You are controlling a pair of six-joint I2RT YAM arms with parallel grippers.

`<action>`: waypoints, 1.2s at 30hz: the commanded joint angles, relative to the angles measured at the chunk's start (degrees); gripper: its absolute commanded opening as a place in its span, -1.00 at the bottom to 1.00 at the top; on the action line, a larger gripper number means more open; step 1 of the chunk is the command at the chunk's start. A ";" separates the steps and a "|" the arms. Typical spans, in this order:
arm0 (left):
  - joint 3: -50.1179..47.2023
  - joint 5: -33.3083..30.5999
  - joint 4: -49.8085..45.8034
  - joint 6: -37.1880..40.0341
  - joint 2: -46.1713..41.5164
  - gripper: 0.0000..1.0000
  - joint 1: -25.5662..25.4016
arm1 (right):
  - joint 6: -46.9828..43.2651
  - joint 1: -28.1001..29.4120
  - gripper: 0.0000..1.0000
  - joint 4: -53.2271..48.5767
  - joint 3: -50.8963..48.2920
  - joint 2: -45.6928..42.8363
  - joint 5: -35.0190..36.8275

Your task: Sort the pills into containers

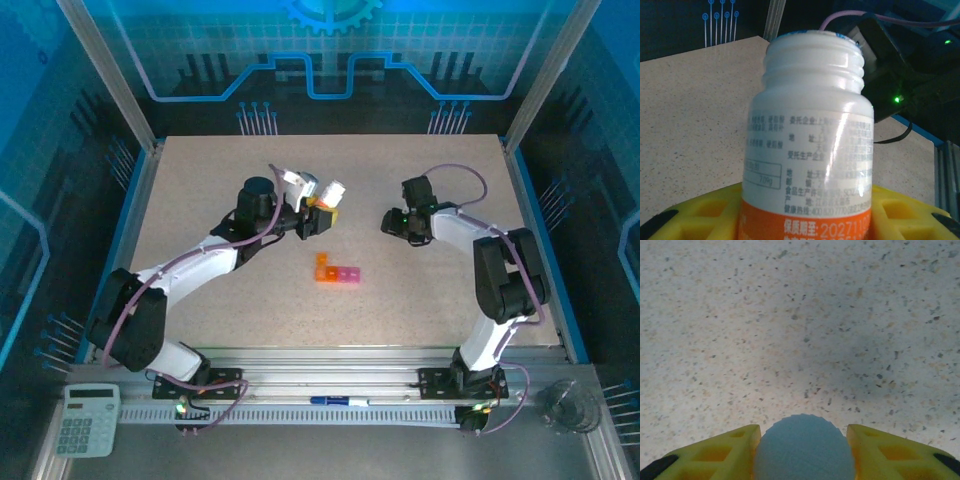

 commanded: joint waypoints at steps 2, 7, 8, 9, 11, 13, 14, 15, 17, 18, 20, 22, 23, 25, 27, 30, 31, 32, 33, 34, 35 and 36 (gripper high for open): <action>1.81 -2.64 0.64 -0.57 -1.53 -1.00 0.30 | 2.53 1.39 0.11 -0.42 -1.75 1.59 3.42; 2.31 -3.04 -0.53 0.56 -2.21 -1.00 0.33 | 3.29 1.61 0.25 -0.24 -1.88 3.11 3.65; 2.27 -3.30 -0.77 0.93 -2.39 -1.00 0.29 | 3.08 1.63 0.27 -0.78 -1.61 2.97 3.33; 2.19 -3.38 -0.86 1.26 -2.61 -1.00 0.30 | 2.65 1.71 0.29 -0.99 -1.66 2.29 3.27; 1.93 -3.59 -0.82 1.63 -2.79 -1.00 0.33 | 2.26 1.94 0.32 -1.00 -2.28 0.08 3.39; 1.75 -3.61 -0.62 1.66 -2.84 -1.00 0.34 | 1.61 1.95 0.34 -1.40 -2.59 -2.63 2.95; 1.59 -3.67 -0.42 1.55 -2.75 -1.00 0.35 | 1.09 2.11 0.36 -1.67 -2.72 -4.11 2.66; 1.44 -3.65 -0.17 1.25 -2.71 -1.00 0.35 | 0.52 2.26 0.37 -1.90 -2.73 -5.72 2.06; 0.76 -3.54 0.81 0.58 -2.62 -1.00 0.36 | -1.56 2.73 0.40 -2.33 -2.59 -8.29 0.58; 0.33 -3.59 1.30 0.19 -2.70 -1.00 0.36 | -2.66 2.99 0.42 -2.63 -2.41 -9.27 -0.17; -0.60 -3.84 2.31 -0.43 -2.93 -1.00 0.35 | -6.09 4.17 0.45 -2.85 -2.26 -11.17 -1.95; -1.36 -4.27 2.71 -0.83 -3.30 -1.00 0.33 | -9.52 5.55 0.49 -2.84 -2.45 -12.40 -3.34; -1.77 -4.52 2.82 -1.00 -3.60 -1.00 0.32 | -11.41 6.72 0.53 -2.88 -2.62 -12.90 -3.29; -2.36 -5.04 2.52 -0.91 -4.29 -1.00 0.31 | -14.70 9.03 0.58 -2.47 -3.35 -14.07 -3.28; -2.96 -5.80 1.57 -0.42 -5.21 -1.00 0.40 | -18.06 11.47 0.62 -1.94 -4.38 -14.85 -3.32; -4.15 -7.04 0.28 0.10 -7.10 -1.00 0.60 | -22.13 15.16 0.68 -0.82 -6.06 -15.58 -3.61; -4.72 -7.37 0.21 0.19 -7.78 -1.00 0.76 | -23.25 16.47 0.70 -0.70 -6.55 -15.67 -3.65; -5.40 -7.73 0.12 0.25 -8.42 -1.00 0.92 | -24.25 17.70 0.72 -0.43 -7.13 -15.67 -3.59; -5.84 -8.03 -0.14 0.17 -8.96 -1.00 0.99 | -25.21 18.76 0.73 -0.26 -7.61 -15.68 -3.59; -6.38 -8.31 -0.41 0.23 -9.64 -1.00 1.16 | -26.00 20.08 0.75 -0.11 -8.28 -15.67 -3.11; -6.86 -8.56 -0.56 0.24 -10.18 -1.00 1.25 | -26.92 21.52 0.76 -0.05 -8.82 -15.69 -2.42; -7.35 -8.72 -0.73 0.25 -10.66 -1.00 1.40 | -27.42 22.71 0.76 0.18 -9.46 -15.76 -1.73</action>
